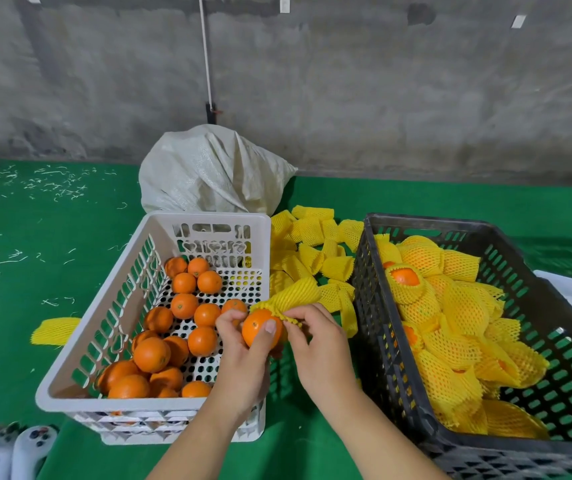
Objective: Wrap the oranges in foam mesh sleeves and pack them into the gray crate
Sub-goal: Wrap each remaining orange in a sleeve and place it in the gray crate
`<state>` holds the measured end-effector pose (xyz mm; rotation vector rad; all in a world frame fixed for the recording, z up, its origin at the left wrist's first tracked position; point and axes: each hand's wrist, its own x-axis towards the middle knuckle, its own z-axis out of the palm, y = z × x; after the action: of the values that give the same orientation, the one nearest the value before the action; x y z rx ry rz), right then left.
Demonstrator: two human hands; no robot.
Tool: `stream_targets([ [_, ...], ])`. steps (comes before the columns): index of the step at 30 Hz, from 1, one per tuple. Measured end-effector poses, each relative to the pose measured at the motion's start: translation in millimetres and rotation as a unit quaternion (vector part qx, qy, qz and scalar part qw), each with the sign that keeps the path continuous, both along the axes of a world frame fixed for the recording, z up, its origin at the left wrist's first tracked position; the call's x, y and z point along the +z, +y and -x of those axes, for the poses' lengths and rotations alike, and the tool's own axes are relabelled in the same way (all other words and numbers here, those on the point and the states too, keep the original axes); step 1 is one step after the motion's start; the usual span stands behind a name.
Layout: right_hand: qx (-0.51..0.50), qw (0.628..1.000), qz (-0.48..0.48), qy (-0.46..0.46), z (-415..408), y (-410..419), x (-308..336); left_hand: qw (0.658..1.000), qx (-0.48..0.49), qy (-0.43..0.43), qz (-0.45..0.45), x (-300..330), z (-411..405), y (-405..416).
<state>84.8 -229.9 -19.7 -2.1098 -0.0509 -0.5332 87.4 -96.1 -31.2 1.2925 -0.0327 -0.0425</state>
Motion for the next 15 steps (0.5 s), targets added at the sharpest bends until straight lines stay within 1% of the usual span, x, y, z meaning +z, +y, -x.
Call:
stream_targets([
  [3, 0.016, 0.999, 0.003, -0.030, 9, 7, 0, 0.999, 0.028, -0.006, -0.014, -6, -1, 2],
  [5, 0.049, 0.998, 0.013, -0.043, 13, 10, 0, 0.999, 0.027, 0.040, 0.008, -8, -2, 6],
  [7, 0.073, 0.996, 0.023, -0.044, 11, 8, 2, 0.994, -0.019, 0.077, 0.073, -12, -5, 13],
  [8, 0.074, 0.996, 0.024, -0.037, 8, 6, 4, 0.991, -0.059, 0.082, 0.090, -13, -7, 16],
  [9, 0.066, 0.997, 0.022, -0.028, 5, 4, 7, 0.988, -0.099, 0.077, 0.088, -13, -8, 17],
  [11, 0.042, 0.999, 0.023, -0.015, 0, -1, 13, 0.989, -0.142, 0.033, 0.022, -12, -8, 16],
  [13, 0.027, 0.999, 0.039, -0.016, -3, -5, 20, 0.990, -0.129, -0.018, -0.052, -9, -5, 10],
  [15, 0.034, 0.996, 0.075, -0.020, -2, -10, 29, 0.994, -0.089, -0.037, -0.052, -7, -1, 5],
])
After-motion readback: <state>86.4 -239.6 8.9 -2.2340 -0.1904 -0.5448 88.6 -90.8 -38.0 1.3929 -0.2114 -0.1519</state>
